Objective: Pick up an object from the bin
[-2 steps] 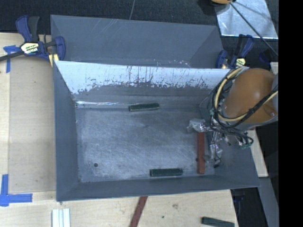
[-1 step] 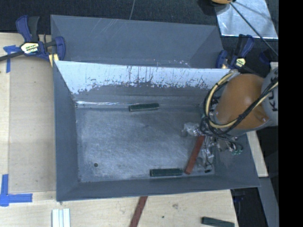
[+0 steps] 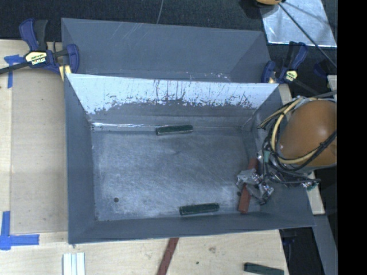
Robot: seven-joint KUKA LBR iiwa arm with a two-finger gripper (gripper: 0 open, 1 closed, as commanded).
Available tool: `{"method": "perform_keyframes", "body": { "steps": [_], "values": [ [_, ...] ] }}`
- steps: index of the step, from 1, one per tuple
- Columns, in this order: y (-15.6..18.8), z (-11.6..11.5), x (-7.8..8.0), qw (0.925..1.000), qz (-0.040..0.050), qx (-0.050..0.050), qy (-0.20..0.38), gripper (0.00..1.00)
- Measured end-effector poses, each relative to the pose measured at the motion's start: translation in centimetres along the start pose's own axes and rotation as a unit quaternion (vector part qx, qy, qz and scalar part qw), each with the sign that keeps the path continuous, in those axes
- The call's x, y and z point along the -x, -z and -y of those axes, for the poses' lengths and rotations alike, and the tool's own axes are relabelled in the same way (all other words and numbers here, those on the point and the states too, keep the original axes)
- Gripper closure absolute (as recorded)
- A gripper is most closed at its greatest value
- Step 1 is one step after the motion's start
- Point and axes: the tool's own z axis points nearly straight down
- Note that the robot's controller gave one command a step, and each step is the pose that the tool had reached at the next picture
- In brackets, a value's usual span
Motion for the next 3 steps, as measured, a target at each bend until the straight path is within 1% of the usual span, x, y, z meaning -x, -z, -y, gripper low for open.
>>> {"method": "perform_keyframes", "body": {
  "steps": [1, 2, 3],
  "values": [
    [0.0, 0.0, 0.0, 1.0, -0.0002, 0.0, 0.0, 1.0],
    [5.2, -0.2, -0.1, 1.0, -0.006, 0.004, -0.001, 1.0],
    [17.2, 0.7, 1.2, 0.9999, -0.0042, 0.001, 0.015, 1.0]
  ]
}}
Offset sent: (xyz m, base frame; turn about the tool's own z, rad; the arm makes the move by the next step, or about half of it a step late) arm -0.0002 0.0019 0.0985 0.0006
